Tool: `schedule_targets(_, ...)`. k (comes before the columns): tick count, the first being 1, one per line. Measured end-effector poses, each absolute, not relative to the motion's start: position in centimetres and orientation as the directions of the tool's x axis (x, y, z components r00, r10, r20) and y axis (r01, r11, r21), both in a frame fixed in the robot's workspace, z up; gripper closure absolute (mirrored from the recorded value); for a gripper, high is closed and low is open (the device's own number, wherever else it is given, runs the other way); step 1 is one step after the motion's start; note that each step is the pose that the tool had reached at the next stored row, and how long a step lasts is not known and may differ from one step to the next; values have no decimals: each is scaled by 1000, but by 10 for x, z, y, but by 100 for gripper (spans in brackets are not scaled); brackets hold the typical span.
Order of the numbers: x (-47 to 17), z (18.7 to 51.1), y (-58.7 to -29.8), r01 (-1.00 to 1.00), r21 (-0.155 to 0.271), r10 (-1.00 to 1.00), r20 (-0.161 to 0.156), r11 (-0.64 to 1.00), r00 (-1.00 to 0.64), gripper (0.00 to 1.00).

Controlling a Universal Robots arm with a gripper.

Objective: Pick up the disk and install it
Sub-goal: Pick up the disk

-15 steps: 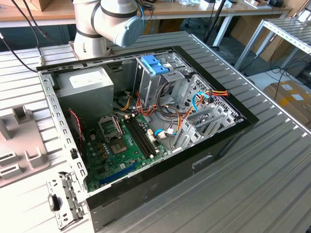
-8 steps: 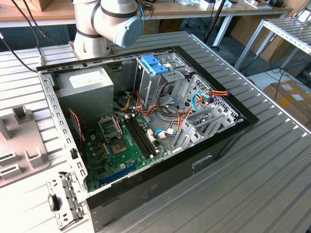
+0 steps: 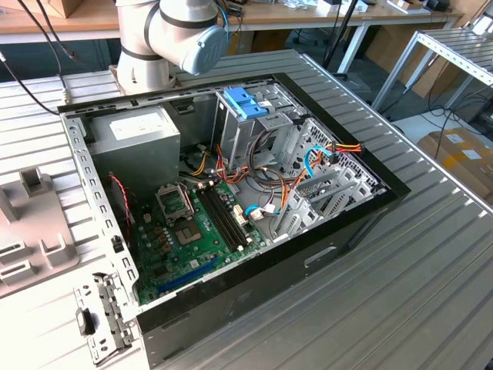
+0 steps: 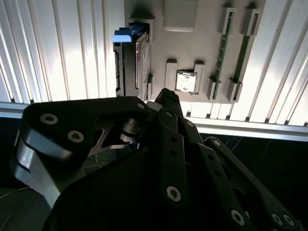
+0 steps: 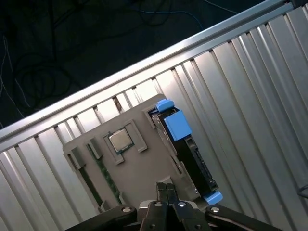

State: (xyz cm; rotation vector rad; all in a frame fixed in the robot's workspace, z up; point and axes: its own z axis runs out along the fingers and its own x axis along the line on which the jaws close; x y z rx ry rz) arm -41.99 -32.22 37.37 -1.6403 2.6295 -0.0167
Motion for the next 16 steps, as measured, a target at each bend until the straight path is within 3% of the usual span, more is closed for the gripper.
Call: schedule_targets(16, -420, 374, -322, -951, -32, -952, -30, 307, -306, 89)
